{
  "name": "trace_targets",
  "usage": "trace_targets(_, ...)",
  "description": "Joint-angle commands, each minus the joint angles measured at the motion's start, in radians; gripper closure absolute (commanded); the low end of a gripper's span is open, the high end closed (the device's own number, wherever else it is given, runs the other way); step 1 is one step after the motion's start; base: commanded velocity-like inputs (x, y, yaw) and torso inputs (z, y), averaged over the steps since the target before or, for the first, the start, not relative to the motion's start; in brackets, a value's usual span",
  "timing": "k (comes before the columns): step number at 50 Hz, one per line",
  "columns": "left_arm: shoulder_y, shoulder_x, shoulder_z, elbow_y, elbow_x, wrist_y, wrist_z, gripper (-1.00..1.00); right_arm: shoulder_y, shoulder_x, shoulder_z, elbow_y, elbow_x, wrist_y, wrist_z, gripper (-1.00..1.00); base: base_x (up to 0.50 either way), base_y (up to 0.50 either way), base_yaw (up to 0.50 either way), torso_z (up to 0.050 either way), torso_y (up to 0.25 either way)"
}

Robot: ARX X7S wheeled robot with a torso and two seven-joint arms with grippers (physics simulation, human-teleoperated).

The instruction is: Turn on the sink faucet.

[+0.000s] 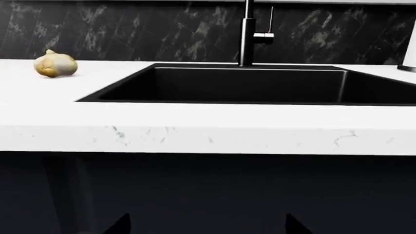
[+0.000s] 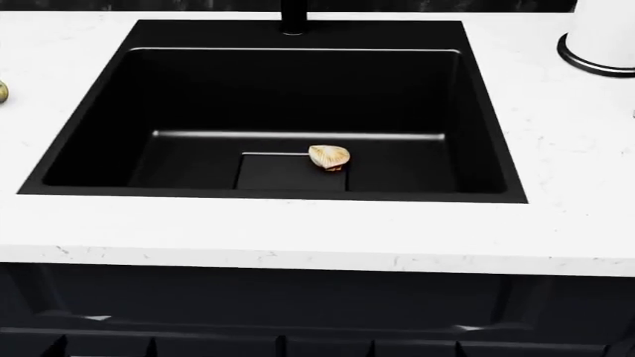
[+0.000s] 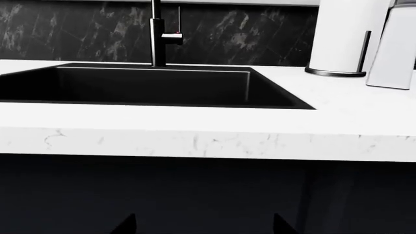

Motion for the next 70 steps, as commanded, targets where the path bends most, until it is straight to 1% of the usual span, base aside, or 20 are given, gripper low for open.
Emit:
trace_targets(1, 0.002, -0.007, 0.008, 0.007, -0.013, 0.01, -0.001, -1.0, 0.002, 0.007, -0.012, 0.001, 0.002, 0.002, 0.008, -1.0, 0.0, 0.0, 0.0, 0.0, 0.0)
trace_targets(5, 0.011, -0.001, -0.011, 0.033, -0.05, -0.028, -0.02, -1.0, 0.005, 0.01, -0.017, -0.007, -0.002, 0.009, 0.014, -1.0, 0.0, 0.0, 0.0, 0.0, 0.0)
trace_targets(6, 0.005, 0.001, 0.016, 0.046, -0.02, -0.051, -0.028, -1.0, 0.015, 0.008, -0.013, -0.013, 0.006, 0.022, 0.016, -1.0, 0.0, 0.0, 0.0, 0.0, 0.0)
trace_targets(9, 0.006, -0.013, -0.002, 0.134, -0.044, -0.119, -0.049, -1.0, 0.04, 0.033, -0.015, -0.116, -0.012, 0.11, 0.028, -1.0, 0.0, 0.0, 0.0, 0.0, 0.0)
trace_targets(12, -0.024, -0.036, -0.008, 0.279, -0.09, -0.258, -0.06, -1.0, 0.104, 0.079, -0.032, -0.246, -0.053, 0.342, 0.046, -1.0, 0.0, 0.0, 0.0, 0.0, 0.0)
trace_targets(13, -0.023, -0.052, -0.003, 0.304, -0.082, -0.282, -0.065, -1.0, 0.111, 0.089, -0.043, -0.254, -0.075, 0.333, 0.048, -1.0, 0.0, 0.0, 0.0, 0.0, 0.0)
trace_targets(14, -0.062, -0.062, 0.008, 0.39, -0.095, -0.374, -0.075, -1.0, 0.147, 0.092, -0.008, -0.306, -0.023, 0.389, 0.03, -1.0, 0.0, 0.0, 0.0, 0.0, 0.0)
trace_targets(15, -0.078, -0.063, 0.008, 0.421, -0.103, -0.403, -0.081, -1.0, 0.156, 0.088, 0.013, -0.331, 0.007, 0.396, 0.023, -1.0, 0.0, 0.0, 0.0, 0.0, 0.0)
trace_targets(20, -0.185, -0.108, -0.018, 0.599, -0.167, -0.634, -0.107, -1.0, 0.313, 0.146, 0.058, -0.585, 0.083, 0.687, 0.006, -1.0, 0.0, 0.0, 0.0, 0.0, 0.0)
trace_targets(23, -0.279, -0.115, -0.011, 0.621, -0.198, -0.72, -0.103, -1.0, 0.423, 0.165, 0.092, -0.596, 0.119, 0.789, -0.009, -1.0, 0.0, 0.0, 0.0, 0.0, 0.0)
trace_targets(26, -0.439, -0.126, 0.024, 0.555, -0.2, -0.755, -0.059, -1.0, 0.525, 0.161, 0.116, -0.507, 0.152, 0.811, -0.039, -1.0, 0.0, 0.0, 0.0, 0.0, 0.0)
trace_targets(28, -0.607, -0.078, 0.018, 0.404, -0.228, -0.77, -0.026, -1.0, 0.651, 0.159, 0.067, -0.356, 0.147, 0.799, -0.091, -1.0, 0.0, 0.0, 0.0, 0.0, 0.0)
trace_targets(30, -0.701, -0.065, 0.045, 0.31, -0.206, -0.752, -0.006, -1.0, 0.734, 0.135, 0.059, -0.26, 0.157, 0.774, -0.117, -1.0, 0.0, 0.0, 0.0, 0.0, 0.0)
trace_targets(32, -0.825, -0.025, 0.059, 0.139, -0.186, -0.697, 0.021, -1.0, 0.872, 0.128, -0.016, -0.071, 0.097, 0.702, -0.15, -1.0, 0.0, 0.0, 0.0, 0.0, 0.0)
trace_targets(37, -1.067, 0.03, 0.09, -0.247, -0.14, -0.579, 0.091, -1.0, 1.084, 0.078, -0.044, 0.293, 0.087, 0.588, -0.228, -1.0, 0.0, 0.0, 0.0, 0.0, 0.0)
trace_targets(44, -1.277, 0.072, 0.125, -0.772, -0.066, -0.358, 0.14, -1.0, 1.228, 0.053, -0.045, 0.646, 0.074, 0.43, -0.281, -1.0, 0.0, 0.0, 0.0, 0.0, 0.0)
trace_targets(47, -1.325, 0.083, 0.118, -0.946, -0.057, -0.26, 0.141, -1.0, 1.227, 0.051, -0.046, 0.677, 0.084, 0.436, -0.3, -1.0, 0.0, 0.0, 0.0, 0.0, 0.0)
trace_targets(52, -1.329, 0.086, 0.125, -1.026, -0.054, -0.228, 0.149, -1.0, 1.181, 0.075, -0.046, 0.582, 0.092, 0.496, -0.291, -1.0, 0.0, 0.0, 0.0, 0.0, 0.0)
trace_targets(60, -1.314, 0.071, 0.133, -0.965, -0.065, -0.282, 0.148, -1.0, 1.143, 0.084, -0.054, 0.532, 0.102, 0.528, -0.297, -1.0, 0.07, 0.0, 0.0, 0.0, 0.0)
trace_targets(70, -1.318, 0.066, 0.14, -1.003, -0.063, -0.258, 0.15, -1.0, 1.136, 0.086, -0.051, 0.538, 0.104, 0.51, -0.292, -1.0, 0.29, 0.0, 0.0, 0.0, 0.0)
